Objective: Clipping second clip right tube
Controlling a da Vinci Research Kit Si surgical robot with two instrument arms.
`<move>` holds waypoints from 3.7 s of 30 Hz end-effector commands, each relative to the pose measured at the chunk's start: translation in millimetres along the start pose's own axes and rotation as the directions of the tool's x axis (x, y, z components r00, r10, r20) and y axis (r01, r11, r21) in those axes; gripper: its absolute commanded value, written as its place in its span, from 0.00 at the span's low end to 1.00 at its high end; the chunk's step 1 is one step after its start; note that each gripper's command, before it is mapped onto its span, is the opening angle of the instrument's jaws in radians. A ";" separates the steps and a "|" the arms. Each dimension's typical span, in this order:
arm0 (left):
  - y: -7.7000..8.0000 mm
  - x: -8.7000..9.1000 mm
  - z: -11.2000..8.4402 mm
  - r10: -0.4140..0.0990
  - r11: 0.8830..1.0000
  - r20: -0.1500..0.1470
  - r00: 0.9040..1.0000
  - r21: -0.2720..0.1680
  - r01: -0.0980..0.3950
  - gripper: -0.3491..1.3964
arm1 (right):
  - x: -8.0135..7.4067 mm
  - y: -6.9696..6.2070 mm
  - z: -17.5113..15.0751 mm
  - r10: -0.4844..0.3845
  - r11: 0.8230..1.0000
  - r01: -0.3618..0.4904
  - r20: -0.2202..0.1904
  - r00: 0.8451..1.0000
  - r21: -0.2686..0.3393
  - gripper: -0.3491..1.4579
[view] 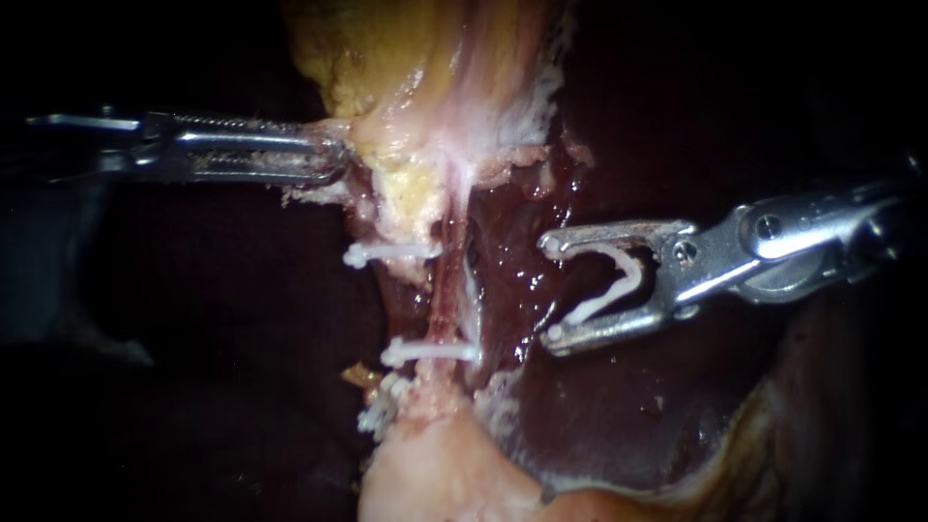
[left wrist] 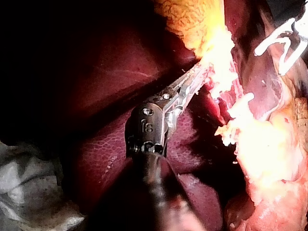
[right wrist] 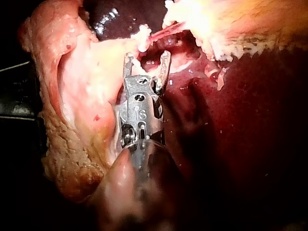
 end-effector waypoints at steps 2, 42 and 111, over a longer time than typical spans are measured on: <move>0.3 0.0 -0.5 0.001 1.000 0.001 1.000 -0.003 -0.001 0.00 | 0.0 0.0 0.0 0.001 1.000 -0.001 0.000 1.000 -0.001 0.47; 2.2 3.7 -8.4 -0.033 0.999 -0.037 0.999 0.019 0.034 0.00 | 0.6 0.1 11.1 0.298 0.954 -0.295 -0.057 0.953 0.050 0.47; 1.9 3.4 -8.1 -0.031 0.999 -0.038 0.999 0.021 0.032 0.00 | 3.7 -2.8 15.6 0.435 0.864 -0.363 -0.156 0.887 0.348 0.00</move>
